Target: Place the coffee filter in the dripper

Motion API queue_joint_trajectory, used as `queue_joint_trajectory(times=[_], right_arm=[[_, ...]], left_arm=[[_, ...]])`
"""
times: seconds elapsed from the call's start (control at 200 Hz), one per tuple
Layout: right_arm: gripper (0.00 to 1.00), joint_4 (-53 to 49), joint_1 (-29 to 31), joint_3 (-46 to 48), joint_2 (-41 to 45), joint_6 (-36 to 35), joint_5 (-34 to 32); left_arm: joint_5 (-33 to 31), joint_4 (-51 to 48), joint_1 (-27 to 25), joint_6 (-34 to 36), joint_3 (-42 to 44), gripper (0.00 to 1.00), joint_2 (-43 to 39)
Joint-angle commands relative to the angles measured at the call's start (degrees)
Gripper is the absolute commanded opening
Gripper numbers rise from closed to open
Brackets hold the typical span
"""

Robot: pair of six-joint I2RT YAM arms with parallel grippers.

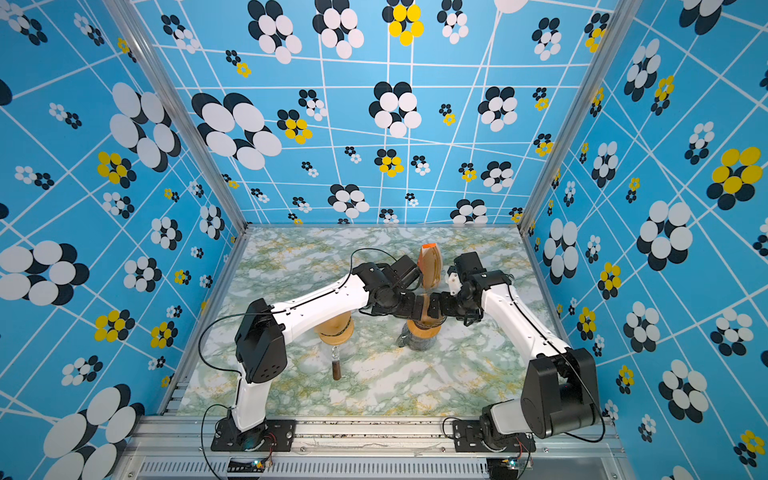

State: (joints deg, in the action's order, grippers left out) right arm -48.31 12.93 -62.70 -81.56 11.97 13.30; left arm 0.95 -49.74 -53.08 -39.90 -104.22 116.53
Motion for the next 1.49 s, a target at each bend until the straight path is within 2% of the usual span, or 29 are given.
queue_joint_trajectory(times=[0.0,0.43,0.54,0.685,0.84,0.945,1.17,1.355,1.49], right_arm=[[0.99,1.35,-0.27,0.49,1.97,-0.19,1.72],[0.98,-0.76,-0.27,-0.69,6.46,0.38,2.05],[0.89,-0.66,-0.27,-0.76,6.37,1.23,3.43],[0.67,-0.82,-0.31,-0.81,4.94,1.85,4.82],[0.54,0.02,-0.32,-0.23,4.66,2.21,6.08],[0.53,-0.01,-0.30,-0.32,4.72,2.20,6.72],[0.52,-1.28,-0.31,-1.83,6.97,2.71,6.13],[0.50,-3.79,-0.37,-3.76,9.48,2.47,6.00],[0.45,-5.10,-0.36,-4.97,11.02,1.72,7.44]], left_arm=[[-1.50,-0.49,-0.26,-0.34,1.77,0.99,-1.30],[0.21,0.36,0.26,-0.45,2.40,0.99,-2.28],[0.96,-0.24,0.26,-0.03,0.73,0.99,-1.60],[0.67,-1.94,0.31,0.60,-0.86,0.99,-0.93],[0.21,-3.33,0.26,1.11,-0.09,0.99,-1.31],[0.09,-3.55,0.26,1.16,0.46,0.99,-1.74],[4.22,0.21,0.24,0.88,-0.54,0.99,-3.89],[6.31,-2.91,0.44,2.76,-2.47,0.99,-6.26],[6.19,-5.34,0.59,5.42,-2.39,1.00,-8.93]])
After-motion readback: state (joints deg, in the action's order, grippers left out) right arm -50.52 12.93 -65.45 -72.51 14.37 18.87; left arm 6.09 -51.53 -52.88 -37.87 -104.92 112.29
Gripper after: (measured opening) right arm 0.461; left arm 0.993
